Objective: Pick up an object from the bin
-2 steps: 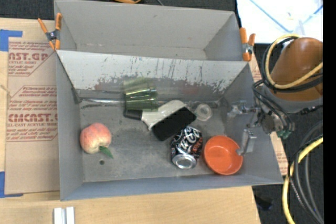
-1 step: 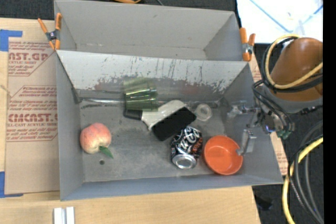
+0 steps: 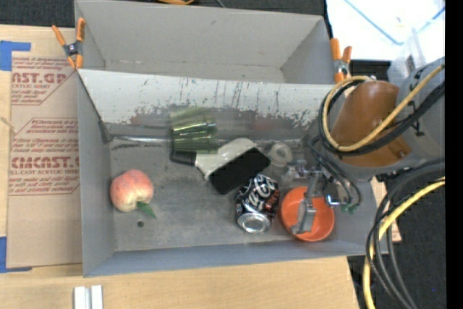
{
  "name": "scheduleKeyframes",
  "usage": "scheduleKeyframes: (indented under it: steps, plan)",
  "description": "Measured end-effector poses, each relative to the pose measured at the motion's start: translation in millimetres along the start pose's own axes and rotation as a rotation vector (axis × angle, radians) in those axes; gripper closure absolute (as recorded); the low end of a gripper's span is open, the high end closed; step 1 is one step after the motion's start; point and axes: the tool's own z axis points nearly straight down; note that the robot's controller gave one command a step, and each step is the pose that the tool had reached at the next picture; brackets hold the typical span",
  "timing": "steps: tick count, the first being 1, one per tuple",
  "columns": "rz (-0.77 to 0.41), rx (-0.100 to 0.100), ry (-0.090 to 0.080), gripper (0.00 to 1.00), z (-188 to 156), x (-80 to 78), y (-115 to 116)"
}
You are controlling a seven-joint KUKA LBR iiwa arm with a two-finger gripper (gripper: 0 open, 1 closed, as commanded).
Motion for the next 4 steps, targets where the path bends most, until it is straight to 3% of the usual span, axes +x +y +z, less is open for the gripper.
scheduleKeyframes:
  steps: [1, 2, 3, 4]
  plan:
    - [0.025, 0.003, -0.007, 0.00, 0, -0.2, -2]
    - [-0.208, 0.004, -0.006, 0.00, -9, -26.6, -4]
    - [-0.076, 0.002, -0.007, 0.00, 18, -47.3, -20]
    - [-0.204, 0.004, -0.007, 0.00, 23, -17.7, 15]
